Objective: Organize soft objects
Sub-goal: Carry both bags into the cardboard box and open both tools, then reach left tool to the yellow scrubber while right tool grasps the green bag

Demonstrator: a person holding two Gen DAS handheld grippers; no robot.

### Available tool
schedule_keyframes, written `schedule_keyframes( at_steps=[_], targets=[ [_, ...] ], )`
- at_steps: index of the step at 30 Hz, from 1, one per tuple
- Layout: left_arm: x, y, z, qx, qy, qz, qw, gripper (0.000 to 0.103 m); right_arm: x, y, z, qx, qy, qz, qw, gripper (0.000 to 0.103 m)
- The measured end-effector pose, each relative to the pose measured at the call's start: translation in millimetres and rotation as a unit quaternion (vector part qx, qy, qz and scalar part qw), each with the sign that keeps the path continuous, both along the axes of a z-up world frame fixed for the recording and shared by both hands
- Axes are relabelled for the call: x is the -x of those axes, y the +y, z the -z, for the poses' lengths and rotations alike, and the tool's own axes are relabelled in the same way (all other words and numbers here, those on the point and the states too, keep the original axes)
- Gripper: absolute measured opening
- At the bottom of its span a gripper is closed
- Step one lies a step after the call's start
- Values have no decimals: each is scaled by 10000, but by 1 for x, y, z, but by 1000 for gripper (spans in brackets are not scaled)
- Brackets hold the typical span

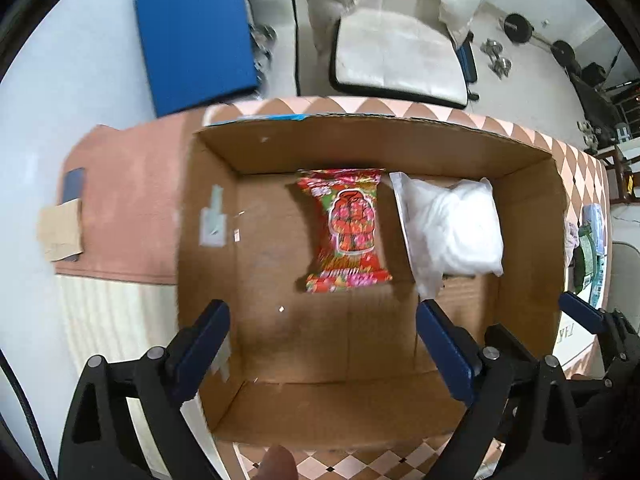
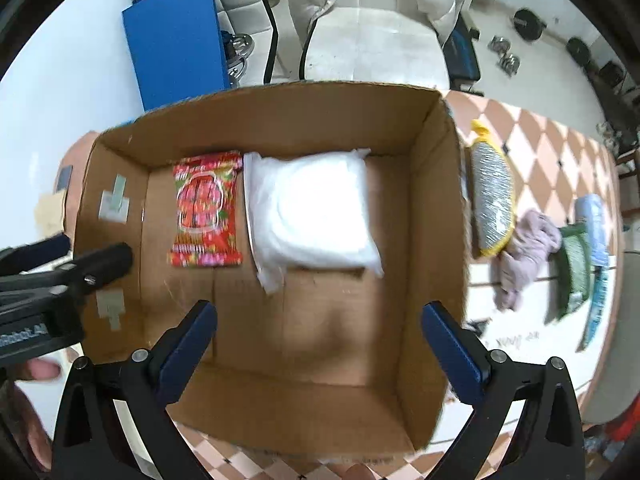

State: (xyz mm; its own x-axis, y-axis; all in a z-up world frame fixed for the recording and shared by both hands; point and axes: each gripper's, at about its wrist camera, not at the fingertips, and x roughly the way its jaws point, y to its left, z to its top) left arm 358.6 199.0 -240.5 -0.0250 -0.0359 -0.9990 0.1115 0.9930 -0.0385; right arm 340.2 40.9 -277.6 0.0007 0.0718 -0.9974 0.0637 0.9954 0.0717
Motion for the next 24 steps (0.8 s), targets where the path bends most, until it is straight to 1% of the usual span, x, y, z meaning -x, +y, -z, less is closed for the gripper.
schedule_keyframes(
  at_steps=[2,6,11,15,18,24],
  targets=[
    [13,3,-10,-28,-196,-47,9998,96,16,3,-10,73,-100,-33,9999,103],
    [44,15,-26,-28,-458,-182,9988,96,44,9,-33,126,-307,-100,9994,103],
    [74,27,-41,-65,-707,-290,9971,96,81,14,-68,204,-656,-147,9975,103],
    [101,28,-59,-145,-910,-265,9954,96,101,14,-90,174,-889,-127,9958,103],
    [113,28,-68,-179,-1013,-326,9942,98,112,12,-103,101,-984,-122,9950,103],
    [125,21,-86,-122,-1094,-518,9926,101,127,-2,-122,-250,-1078,-89,9938,103]
  ],
)
